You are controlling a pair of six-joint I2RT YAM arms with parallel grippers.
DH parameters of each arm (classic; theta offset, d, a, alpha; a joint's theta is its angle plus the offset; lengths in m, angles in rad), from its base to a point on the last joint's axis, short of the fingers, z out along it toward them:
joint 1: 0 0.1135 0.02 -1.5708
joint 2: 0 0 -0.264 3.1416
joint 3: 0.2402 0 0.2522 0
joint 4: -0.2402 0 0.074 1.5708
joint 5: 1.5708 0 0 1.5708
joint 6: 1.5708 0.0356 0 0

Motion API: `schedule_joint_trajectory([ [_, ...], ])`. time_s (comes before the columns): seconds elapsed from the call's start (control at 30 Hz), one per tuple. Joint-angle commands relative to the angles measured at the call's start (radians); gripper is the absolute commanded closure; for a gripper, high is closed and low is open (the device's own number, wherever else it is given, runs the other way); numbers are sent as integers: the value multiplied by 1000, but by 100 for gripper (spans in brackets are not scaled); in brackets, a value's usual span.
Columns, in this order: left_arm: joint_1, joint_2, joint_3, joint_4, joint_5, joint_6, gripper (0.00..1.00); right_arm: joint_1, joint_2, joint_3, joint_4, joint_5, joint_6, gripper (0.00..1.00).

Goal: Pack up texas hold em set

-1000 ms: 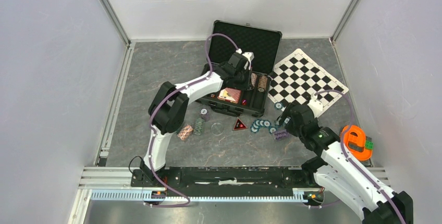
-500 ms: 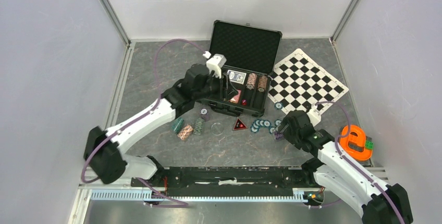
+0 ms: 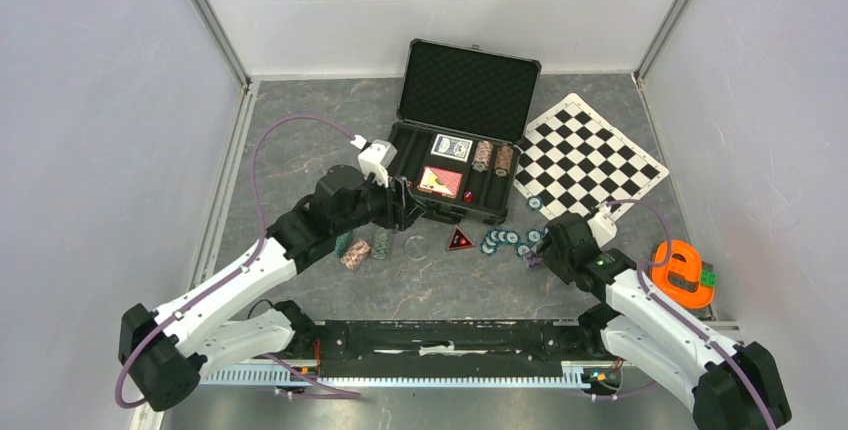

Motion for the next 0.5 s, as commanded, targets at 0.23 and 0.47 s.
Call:
schedule_joint_trajectory([
  [0.23,-3,-48,-26,8,-70,10,33,-1,-91,113,-122,53,-45,64],
  [0.47,-3,-40,-40,47,6,11,31,-1,-145,224,-142,43,-121,68],
])
